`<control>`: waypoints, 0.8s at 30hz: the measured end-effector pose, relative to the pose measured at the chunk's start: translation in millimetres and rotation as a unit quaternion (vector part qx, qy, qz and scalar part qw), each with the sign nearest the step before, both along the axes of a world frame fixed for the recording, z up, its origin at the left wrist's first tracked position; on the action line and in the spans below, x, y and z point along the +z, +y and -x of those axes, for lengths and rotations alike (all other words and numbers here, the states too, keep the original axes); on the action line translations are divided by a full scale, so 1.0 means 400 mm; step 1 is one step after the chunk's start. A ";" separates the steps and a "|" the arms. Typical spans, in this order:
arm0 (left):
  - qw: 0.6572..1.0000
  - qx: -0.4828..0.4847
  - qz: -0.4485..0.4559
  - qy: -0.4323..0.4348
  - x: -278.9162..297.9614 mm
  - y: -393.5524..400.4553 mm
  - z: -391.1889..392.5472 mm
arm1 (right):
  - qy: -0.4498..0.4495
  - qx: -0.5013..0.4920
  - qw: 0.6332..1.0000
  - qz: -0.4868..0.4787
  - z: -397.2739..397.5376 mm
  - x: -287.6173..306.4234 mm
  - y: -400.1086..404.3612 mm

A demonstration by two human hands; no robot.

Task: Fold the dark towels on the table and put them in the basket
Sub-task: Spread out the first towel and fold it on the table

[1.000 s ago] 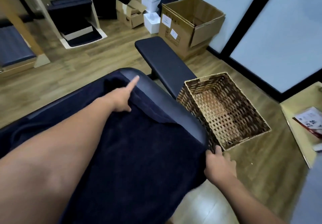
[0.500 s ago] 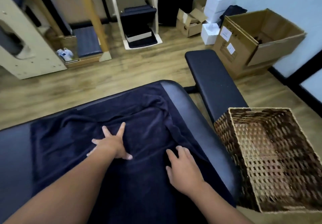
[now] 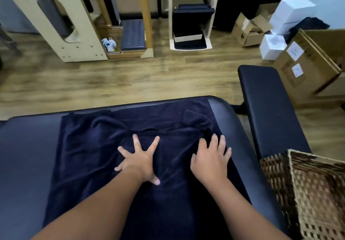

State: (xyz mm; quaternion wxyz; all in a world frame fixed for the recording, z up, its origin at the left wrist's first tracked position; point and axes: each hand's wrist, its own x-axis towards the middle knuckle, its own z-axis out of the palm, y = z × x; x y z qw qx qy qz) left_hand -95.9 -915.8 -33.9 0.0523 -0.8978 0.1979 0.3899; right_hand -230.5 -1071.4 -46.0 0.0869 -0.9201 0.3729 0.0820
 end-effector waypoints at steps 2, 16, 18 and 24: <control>1.000 -0.020 -0.007 -0.009 0.003 0.002 -0.005 | -0.027 0.032 0.999 0.032 -0.054 0.007 0.000; 0.982 -0.008 0.041 -0.186 0.017 0.274 -0.461 | -0.029 0.026 0.999 -0.012 -0.310 0.018 -0.092; 0.982 -0.040 0.069 -0.171 0.008 0.282 -0.502 | -0.081 -0.006 0.997 -0.009 -0.316 0.023 -0.108; 0.956 0.008 0.228 -0.184 0.053 0.259 -0.574 | -0.169 -0.152 0.974 -0.020 -0.390 0.079 -0.187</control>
